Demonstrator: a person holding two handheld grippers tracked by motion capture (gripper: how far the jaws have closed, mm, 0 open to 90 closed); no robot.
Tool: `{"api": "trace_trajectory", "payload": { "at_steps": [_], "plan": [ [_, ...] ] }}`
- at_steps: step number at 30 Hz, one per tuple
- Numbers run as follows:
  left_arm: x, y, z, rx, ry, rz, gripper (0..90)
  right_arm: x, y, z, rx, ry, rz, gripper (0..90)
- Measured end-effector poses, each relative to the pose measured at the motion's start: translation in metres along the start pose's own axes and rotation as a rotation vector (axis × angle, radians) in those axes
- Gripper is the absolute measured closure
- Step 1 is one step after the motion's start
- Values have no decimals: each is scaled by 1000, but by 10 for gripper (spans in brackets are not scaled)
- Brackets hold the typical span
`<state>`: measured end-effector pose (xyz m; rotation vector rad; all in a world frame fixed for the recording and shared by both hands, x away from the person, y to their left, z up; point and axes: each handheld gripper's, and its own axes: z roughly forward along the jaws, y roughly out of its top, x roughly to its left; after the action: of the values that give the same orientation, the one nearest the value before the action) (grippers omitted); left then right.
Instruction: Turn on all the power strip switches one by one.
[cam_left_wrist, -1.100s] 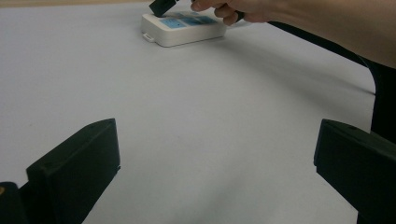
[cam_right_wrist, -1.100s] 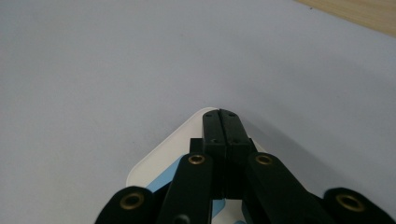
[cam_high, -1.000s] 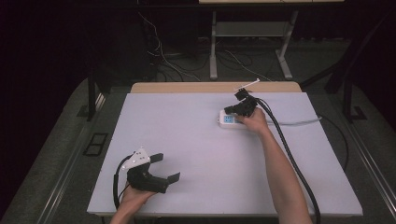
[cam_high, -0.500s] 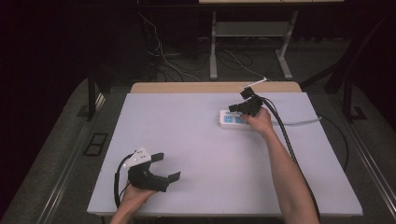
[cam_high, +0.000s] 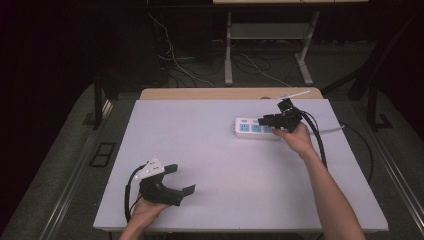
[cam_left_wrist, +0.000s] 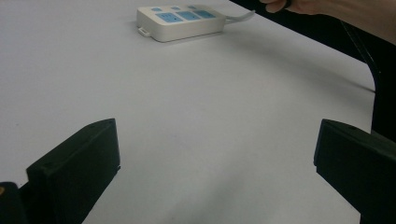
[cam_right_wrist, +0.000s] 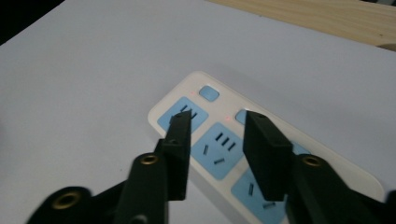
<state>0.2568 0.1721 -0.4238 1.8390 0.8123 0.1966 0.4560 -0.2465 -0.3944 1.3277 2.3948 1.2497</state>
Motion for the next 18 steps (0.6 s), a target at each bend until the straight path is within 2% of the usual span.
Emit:
{"api": "trace_trajectory", "payload": {
  "at_steps": [8, 10, 13, 14, 16, 18],
  "plan": [
    [-1, 0, 1, 1, -3, 1, 0, 11, -20, -34, -39, -19, 29, 235],
    [-1, 0, 1, 1, -4, 0, 0, 15, -27, -40, -42, -13, 25, 115],
    [-1, 0, 1, -1, -4, 1, 0, 23, -35, -50, -24, -28, 11, 87],
    [-1, 0, 1, -2, -5, 1, 0, 27, -38, -54, -26, -36, 5, 0],
    [-1, 0, 1, 0, -6, 1, 0, 32, -45, -62, -34, -43, -6, 3],
    [-1, 0, 2, 0, -6, -1, 0, 36, -53, -69, -43, -25, -8, 3]
  ]
}}
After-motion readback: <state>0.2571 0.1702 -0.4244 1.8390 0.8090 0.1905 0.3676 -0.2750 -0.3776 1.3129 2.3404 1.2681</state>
